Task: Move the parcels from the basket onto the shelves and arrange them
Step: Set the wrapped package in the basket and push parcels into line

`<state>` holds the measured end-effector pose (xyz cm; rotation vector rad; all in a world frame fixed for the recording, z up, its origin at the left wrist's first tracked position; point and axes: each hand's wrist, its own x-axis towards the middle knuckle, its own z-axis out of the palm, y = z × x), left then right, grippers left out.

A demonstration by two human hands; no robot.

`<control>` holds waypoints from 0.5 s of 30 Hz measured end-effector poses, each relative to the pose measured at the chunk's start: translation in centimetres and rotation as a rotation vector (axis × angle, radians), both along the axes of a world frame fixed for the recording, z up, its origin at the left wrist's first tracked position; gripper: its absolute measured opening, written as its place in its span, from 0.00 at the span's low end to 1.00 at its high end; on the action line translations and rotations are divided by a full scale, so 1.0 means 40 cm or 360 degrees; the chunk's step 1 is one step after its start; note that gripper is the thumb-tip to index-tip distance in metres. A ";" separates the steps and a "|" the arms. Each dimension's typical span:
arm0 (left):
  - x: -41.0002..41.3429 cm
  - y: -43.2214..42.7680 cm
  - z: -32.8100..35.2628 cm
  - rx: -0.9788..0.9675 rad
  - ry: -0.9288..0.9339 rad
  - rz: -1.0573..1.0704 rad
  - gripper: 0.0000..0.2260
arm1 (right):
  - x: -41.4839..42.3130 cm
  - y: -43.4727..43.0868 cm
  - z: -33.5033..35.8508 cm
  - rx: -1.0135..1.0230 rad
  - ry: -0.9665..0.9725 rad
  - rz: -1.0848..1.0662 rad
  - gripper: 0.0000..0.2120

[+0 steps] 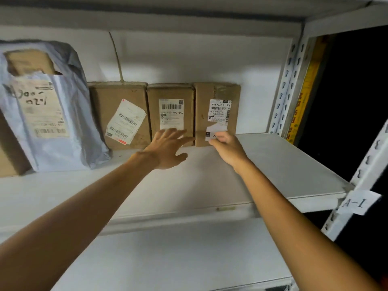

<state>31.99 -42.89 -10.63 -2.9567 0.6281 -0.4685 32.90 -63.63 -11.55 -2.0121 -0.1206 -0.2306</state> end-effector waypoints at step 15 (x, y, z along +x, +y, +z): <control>-0.545 0.654 0.011 -0.0455 0.0138 0.0762 0.23 | -0.333 0.610 0.060 -0.0854 -0.0296 0.0773 0.33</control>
